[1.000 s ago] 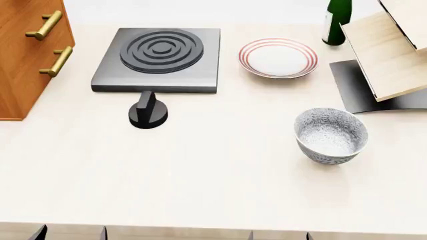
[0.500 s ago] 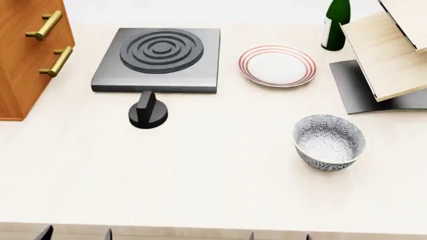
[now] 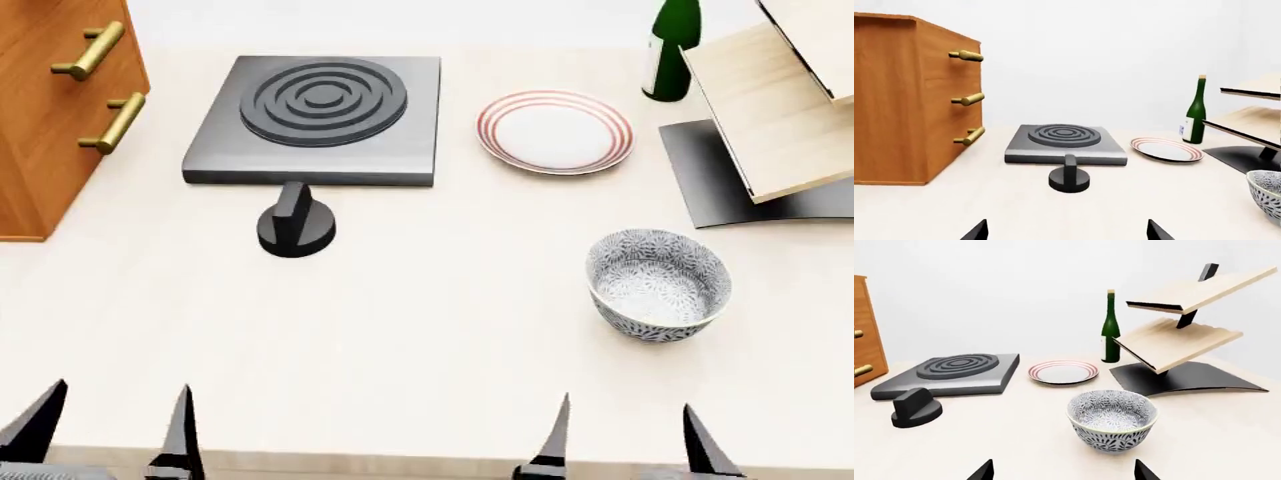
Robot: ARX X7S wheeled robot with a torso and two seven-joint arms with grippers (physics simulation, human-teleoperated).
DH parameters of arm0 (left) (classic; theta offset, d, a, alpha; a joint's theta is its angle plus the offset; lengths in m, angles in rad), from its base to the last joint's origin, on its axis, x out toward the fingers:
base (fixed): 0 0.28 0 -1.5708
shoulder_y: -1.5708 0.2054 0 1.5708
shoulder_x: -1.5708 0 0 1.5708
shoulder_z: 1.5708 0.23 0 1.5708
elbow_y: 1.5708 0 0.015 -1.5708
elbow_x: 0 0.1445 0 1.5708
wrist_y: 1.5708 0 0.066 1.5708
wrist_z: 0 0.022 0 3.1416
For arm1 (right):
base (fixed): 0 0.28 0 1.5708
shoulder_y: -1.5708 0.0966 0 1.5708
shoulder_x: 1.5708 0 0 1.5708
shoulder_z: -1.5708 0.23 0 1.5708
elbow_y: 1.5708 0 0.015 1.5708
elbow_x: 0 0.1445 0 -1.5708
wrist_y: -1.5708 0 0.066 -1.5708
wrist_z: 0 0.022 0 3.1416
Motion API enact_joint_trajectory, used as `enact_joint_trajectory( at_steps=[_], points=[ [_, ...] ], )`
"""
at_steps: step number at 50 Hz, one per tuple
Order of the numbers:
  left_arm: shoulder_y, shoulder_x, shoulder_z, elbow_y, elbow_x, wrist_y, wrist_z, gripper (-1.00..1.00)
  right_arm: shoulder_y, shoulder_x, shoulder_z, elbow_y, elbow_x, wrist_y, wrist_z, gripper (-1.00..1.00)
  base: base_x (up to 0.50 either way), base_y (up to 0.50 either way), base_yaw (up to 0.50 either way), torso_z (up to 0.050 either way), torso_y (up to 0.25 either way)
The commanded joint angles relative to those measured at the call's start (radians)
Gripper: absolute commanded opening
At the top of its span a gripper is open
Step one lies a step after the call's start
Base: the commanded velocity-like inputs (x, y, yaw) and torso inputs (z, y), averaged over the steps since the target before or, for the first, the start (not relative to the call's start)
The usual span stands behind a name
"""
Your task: Put the bowl on the stove.
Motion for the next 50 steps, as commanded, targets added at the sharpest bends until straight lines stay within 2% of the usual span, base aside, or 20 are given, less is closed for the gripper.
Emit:
enact_joint_trajectory(
  at_steps=[1, 4, 5, 12, 14, 22, 26, 30, 35, 50],
  points=[
    [-0.1, -0.061, -0.094, 0.258, -0.102, -0.115, -0.036, 1.0, 0.052, 0.138, 0.175, -0.304, 0.181, 0.244, 0.007, 1.0, 0.0, 0.0, 0.0, 0.0, 0.0],
    [-0.151, -0.098, -0.162, 0.382, -0.173, -0.189, -0.06, 1.0, 0.075, 0.231, 0.308, -0.411, 0.294, 0.36, 0.006, 1.0, 0.0, 0.0, 0.0, 0.0, 0.0],
    [-0.152, -0.1, -0.161, 0.383, -0.174, -0.191, -0.062, 1.0, 0.075, 0.232, 0.309, -0.413, 0.295, 0.362, 0.007, 1.0, 0.0, 0.0, 0.0, 0.0, 0.0],
    [-0.191, -0.165, -0.268, 0.545, -0.307, -0.176, -0.033, 1.0, 0.134, 0.438, 0.668, -0.517, 0.579, 0.626, 0.044, 1.0, 0.0, 0.0, 0.0, 0.0, 0.0],
    [-0.211, -0.182, -0.314, 0.591, -0.386, -0.207, -0.052, 1.0, 0.117, 0.483, 0.75, -0.534, 0.625, 0.675, 0.045, 1.0, 0.0, 0.0, 0.0, 0.0, 0.0],
    [-0.286, -0.252, -0.467, 0.705, -0.621, -0.264, -0.146, 1.0, 0.014, 0.549, 1.065, -0.567, 0.821, 0.802, -0.008, 1.0, 0.0, 0.0, 0.0, 0.0, 0.0],
    [-0.31, -0.289, -0.512, 0.73, -0.7, -0.28, -0.184, 1.0, -0.008, 0.541, 1.132, -0.568, 0.877, 0.824, -0.022, 1.0, 0.0, 0.0, 0.0, 0.0, 0.0],
    [-0.295, -0.276, -0.525, 0.728, -0.711, -0.248, -0.161, 1.0, -0.04, 0.513, 1.159, -0.563, 0.875, 0.812, -0.058, 1.0, 0.0, 0.0, 0.0, 0.0, 0.0],
    [-0.264, -0.238, -0.52, 0.704, -0.696, -0.204, -0.12, 1.0, -0.057, 0.493, 1.159, -0.547, 0.845, 0.794, -0.076, 1.0, 0.0, 0.0, 0.0, 0.0, 0.0],
    [-0.252, -0.229, -0.508, 0.693, -0.686, -0.179, -0.104, 1.0, -0.066, 0.459, 1.114, -0.539, 0.808, 0.763, -0.091, 1.0, 0.0, 0.05, 0.0, 0.0, 0.0]
  ],
)
